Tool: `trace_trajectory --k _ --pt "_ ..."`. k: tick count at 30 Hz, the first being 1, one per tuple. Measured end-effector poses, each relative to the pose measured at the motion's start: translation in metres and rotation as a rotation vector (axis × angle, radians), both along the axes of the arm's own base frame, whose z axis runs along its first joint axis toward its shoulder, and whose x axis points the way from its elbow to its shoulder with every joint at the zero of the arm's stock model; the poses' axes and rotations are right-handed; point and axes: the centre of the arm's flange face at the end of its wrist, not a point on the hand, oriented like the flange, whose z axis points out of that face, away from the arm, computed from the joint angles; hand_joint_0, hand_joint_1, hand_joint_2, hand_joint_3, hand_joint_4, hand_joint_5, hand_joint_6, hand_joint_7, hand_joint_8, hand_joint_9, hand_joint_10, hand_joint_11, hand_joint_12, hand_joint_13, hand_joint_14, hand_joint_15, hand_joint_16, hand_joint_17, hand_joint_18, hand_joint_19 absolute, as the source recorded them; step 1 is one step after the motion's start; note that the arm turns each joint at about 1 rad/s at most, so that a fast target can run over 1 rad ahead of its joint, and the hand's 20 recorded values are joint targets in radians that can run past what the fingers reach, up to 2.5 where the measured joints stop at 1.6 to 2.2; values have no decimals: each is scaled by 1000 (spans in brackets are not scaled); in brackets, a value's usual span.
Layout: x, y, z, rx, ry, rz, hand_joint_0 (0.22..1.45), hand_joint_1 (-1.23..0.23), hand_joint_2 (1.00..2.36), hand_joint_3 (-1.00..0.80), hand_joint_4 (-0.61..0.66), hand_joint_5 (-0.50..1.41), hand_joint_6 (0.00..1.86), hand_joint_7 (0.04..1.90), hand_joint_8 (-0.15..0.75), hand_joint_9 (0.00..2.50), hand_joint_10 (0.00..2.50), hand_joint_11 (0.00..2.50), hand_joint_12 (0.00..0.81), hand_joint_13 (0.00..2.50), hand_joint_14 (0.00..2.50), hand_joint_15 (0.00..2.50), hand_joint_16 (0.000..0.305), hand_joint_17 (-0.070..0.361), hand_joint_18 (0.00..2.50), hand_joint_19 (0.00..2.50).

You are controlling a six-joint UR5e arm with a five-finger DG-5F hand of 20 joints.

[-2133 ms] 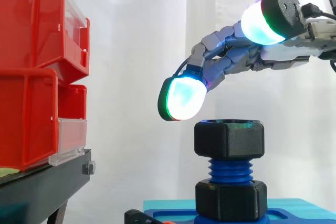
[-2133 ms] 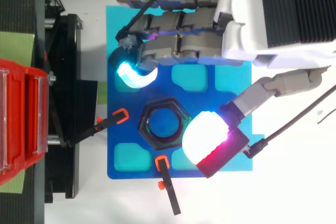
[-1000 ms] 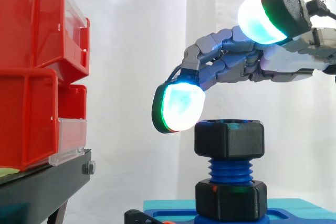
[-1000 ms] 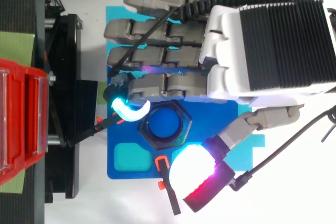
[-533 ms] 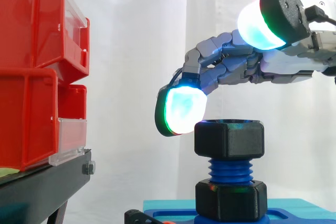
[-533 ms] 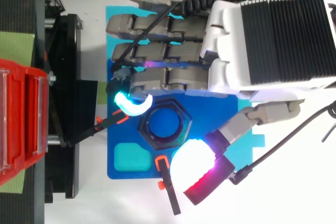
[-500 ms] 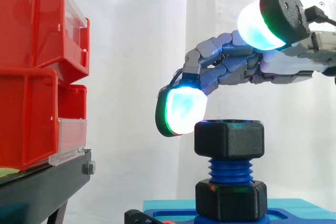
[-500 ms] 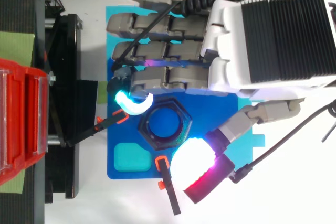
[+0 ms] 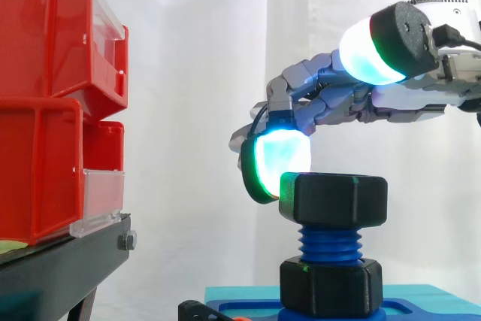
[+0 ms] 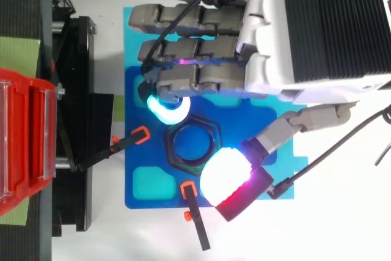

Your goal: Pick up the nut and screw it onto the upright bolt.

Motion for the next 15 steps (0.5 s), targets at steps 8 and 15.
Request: trace_trajectory --k 8,15 --pt "-2 -13 0 -10 -2 -5 495 -183 1000 -500 254 -27 503 1276 285 660 0 0 326 289 0 0 45 101 0 0" --pt "-3 -22 0 -21 -4 -5 501 -206 1000 -500 164 20 566 1249 279 835 0 0 299 444 0 0 37 84 154 0"
